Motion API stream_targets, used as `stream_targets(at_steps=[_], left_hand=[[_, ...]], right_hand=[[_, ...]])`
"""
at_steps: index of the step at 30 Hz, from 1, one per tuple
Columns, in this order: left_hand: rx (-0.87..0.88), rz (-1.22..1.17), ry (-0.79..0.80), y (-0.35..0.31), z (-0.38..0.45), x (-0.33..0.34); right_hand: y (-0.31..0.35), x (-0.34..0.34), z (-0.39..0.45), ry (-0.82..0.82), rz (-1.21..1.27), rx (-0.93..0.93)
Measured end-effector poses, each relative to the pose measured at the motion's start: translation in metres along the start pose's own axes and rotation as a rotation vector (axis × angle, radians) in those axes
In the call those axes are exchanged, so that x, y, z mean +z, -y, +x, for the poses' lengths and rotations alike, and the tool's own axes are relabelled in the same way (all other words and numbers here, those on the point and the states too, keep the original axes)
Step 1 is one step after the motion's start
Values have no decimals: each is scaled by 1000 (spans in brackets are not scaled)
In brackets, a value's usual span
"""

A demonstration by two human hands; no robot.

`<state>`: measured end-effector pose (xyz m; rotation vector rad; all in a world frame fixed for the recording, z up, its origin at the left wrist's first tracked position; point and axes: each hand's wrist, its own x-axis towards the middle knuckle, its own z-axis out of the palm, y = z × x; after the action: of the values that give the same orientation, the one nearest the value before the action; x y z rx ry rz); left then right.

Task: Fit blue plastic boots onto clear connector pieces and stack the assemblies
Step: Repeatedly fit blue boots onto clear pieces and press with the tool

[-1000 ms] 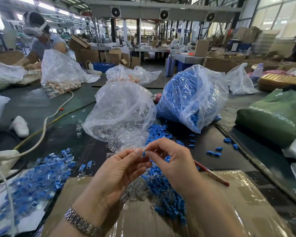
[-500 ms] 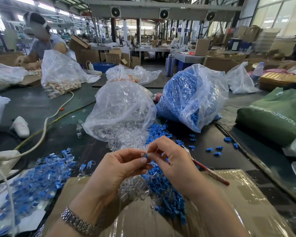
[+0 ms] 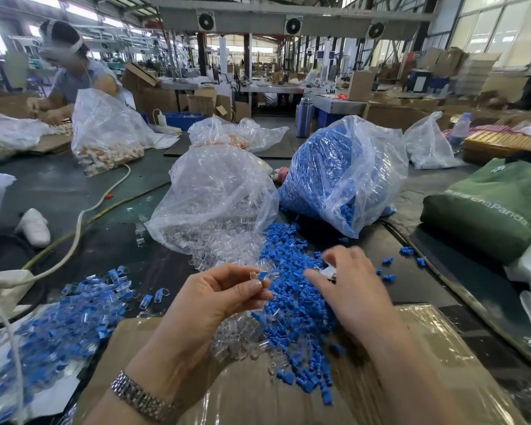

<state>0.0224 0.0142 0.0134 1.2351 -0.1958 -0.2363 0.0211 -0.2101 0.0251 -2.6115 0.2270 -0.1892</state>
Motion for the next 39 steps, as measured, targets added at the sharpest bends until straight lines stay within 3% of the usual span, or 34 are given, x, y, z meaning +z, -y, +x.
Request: stream_targets(at_steps=[3, 5, 10, 13, 15, 18, 20, 23, 30, 39], left_hand=[[5, -24, -4, -1, 1, -1], [1, -21, -4, -2, 1, -1], [-18, -25, -13, -4, 1, -3], [-16, -59, -35, -5, 2, -4], [-12, -92, -59, -5, 3, -7], [-11, -137, -85, -4, 6, -9], [-2, -162, -91, -4, 7, -9], [20, -163, -79, -4, 7, -8], [58, -61, -49, 1, 6, -4], [66, 2, -141, 1, 1, 1]], right_hand=[[-14, -1, 5, 184, -275, 288], [-17, 0, 7, 224, -277, 296], [-12, 0, 5, 140, -290, 209], [-10, -10, 4, 52, -111, 189], [-6, -22, 0, 70, 179, 152], [3, -33, -14, 396, 580, 67], [12, -30, -22, 622, 647, 19], [25, -20, -31, 724, 618, -55], [34, -19, -38, 699, 579, -111], [44, -8, -40, 582, 514, -110]])
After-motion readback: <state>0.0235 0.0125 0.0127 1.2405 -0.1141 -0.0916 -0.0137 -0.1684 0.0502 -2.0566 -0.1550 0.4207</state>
